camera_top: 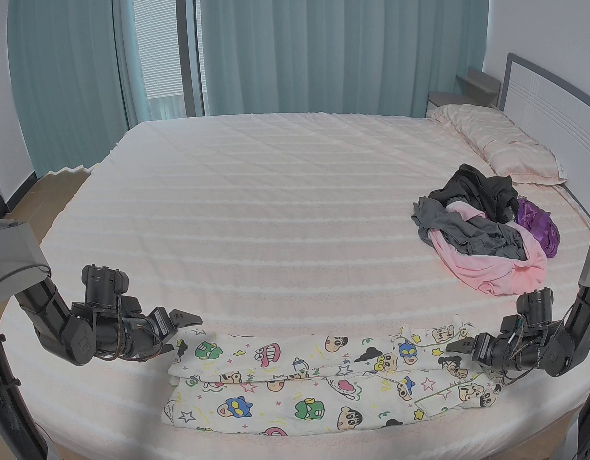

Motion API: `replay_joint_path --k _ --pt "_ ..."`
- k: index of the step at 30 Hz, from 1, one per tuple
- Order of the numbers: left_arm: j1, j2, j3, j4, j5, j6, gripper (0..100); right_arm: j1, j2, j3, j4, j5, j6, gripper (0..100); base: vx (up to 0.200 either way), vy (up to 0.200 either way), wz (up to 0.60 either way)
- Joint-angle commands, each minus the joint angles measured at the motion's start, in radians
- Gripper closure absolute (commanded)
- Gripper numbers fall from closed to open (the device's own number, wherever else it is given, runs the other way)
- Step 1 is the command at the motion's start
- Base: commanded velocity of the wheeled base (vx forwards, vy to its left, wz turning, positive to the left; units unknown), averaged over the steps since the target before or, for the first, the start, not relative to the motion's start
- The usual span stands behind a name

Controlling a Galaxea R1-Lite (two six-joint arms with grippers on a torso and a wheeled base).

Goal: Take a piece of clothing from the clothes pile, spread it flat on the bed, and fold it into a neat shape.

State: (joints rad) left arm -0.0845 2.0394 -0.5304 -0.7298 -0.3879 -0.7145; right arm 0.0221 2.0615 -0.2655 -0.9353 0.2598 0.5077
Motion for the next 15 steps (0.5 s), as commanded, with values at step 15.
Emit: replay_joint_path --k 15 --pt "-0.008 0.032 0.015 0.0 -0.032 0.052 0 0.004 -0.006 -0.001 0.0 0.003 0.005 0 0.0 0.0 0.0"
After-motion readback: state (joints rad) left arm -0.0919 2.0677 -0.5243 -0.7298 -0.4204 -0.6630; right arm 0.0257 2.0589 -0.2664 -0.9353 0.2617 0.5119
